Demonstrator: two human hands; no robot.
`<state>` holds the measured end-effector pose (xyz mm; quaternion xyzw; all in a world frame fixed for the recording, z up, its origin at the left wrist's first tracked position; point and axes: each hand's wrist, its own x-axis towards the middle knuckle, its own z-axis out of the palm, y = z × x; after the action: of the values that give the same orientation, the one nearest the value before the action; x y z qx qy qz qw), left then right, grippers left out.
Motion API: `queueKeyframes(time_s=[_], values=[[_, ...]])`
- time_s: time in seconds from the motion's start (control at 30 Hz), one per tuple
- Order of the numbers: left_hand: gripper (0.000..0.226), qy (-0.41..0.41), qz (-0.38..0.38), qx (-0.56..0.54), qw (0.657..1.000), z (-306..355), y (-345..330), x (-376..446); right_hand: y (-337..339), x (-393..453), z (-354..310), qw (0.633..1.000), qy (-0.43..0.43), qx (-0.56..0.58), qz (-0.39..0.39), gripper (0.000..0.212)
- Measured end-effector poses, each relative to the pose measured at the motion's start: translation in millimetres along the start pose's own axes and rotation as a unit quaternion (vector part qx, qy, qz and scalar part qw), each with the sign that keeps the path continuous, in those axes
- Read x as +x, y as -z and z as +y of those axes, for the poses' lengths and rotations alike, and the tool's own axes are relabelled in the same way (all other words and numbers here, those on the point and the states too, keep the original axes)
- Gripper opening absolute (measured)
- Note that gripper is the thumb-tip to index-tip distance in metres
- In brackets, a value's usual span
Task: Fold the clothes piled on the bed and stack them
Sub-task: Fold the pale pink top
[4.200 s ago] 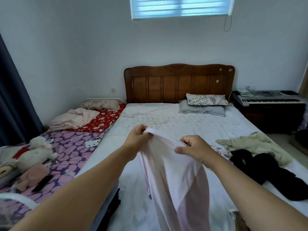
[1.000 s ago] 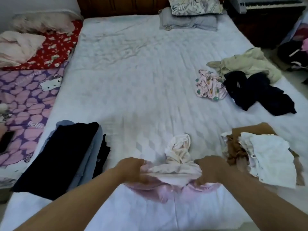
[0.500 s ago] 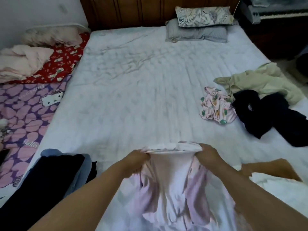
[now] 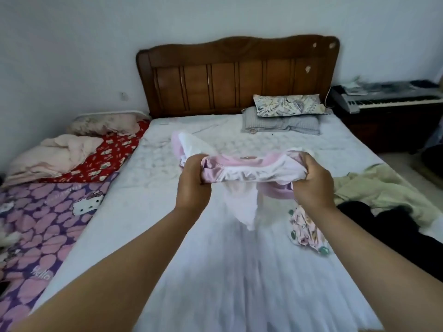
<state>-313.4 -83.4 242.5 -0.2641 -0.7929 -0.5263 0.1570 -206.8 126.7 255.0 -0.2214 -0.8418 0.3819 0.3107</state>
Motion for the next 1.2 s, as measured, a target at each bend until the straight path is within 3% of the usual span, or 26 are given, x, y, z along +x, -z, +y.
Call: queueKeyframes(time_s=[0.13, 0.23, 0.37, 0.4, 0.5, 0.63, 0.77, 0.83, 0.9, 0.97, 1.03, 1.13, 1.2], values=[[0.035, 0.060, -0.039, 0.044, 0.996, -19.3, -3.0, -48.3, -7.4, -39.0, 31.5, 0.994, -0.020, -0.098, -0.044, 0.053], [0.025, 0.093, -0.132, 0.158, 0.974, -46.1, -0.5, -94.2, -16.1, -83.6, 67.5, 0.973, -0.042, -0.180, -0.138, 0.040], [0.022, 0.032, -0.269, 0.370, 0.889, -85.3, 10.3, -165.9, -23.4, -155.9, 120.1, 0.897, -0.038, -0.323, -0.298, 0.003], [0.024, 0.017, -0.290, 0.397, 0.870, -91.6, 12.7, -182.7, -23.5, -173.5, 130.4, 0.878, -0.036, -0.350, -0.324, 0.009], [0.027, 0.101, -0.410, 0.399, 0.814, -104.4, 18.4, -236.9, -25.6, -231.7, 156.6, 0.850, -0.031, -0.353, -0.390, 0.025], [0.040, 0.139, -0.497, 0.358, 0.778, -118.9, 35.3, -305.8, -22.5, -301.5, 172.0, 0.828, -0.023, -0.358, -0.430, 0.009], [0.035, 0.101, -0.551, 0.354, 0.749, -121.3, 58.5, -364.4, -14.2, -364.2, 185.9, 0.844, 0.035, -0.359, -0.397, 0.021], [0.026, 0.087, -0.552, 0.345, 0.754, -120.9, 67.7, -388.1, -8.5, -393.2, 191.1, 0.829, 0.019, -0.367, -0.422, 0.023], [0.020, 0.096, -0.566, 0.336, 0.746, -123.4, 74.3, -413.5, -3.0, -420.5, 196.4, 0.792, -0.019, -0.388, -0.471, 0.030], [0.019, 0.104, -0.576, 0.340, 0.736, -123.4, 81.8, -435.9, 1.3, -443.4, 198.7, 0.783, -0.029, -0.393, -0.480, 0.029], [0.019, 0.076, -0.582, 0.356, 0.727, -125.1, 88.0, -458.2, 5.1, -465.7, 204.2, 0.791, -0.004, -0.393, -0.469, 0.028], [0.025, 0.008, -0.577, 0.384, 0.721, -127.9, 95.4, -492.9, 9.9, -495.7, 223.0, 0.786, 0.035, -0.399, -0.471, 0.056], [0.035, -0.025, -0.582, 0.377, 0.720, -128.0, 97.3, -515.1, 9.1, -515.1, 227.5, 0.792, 0.050, -0.410, -0.450, 0.057]])
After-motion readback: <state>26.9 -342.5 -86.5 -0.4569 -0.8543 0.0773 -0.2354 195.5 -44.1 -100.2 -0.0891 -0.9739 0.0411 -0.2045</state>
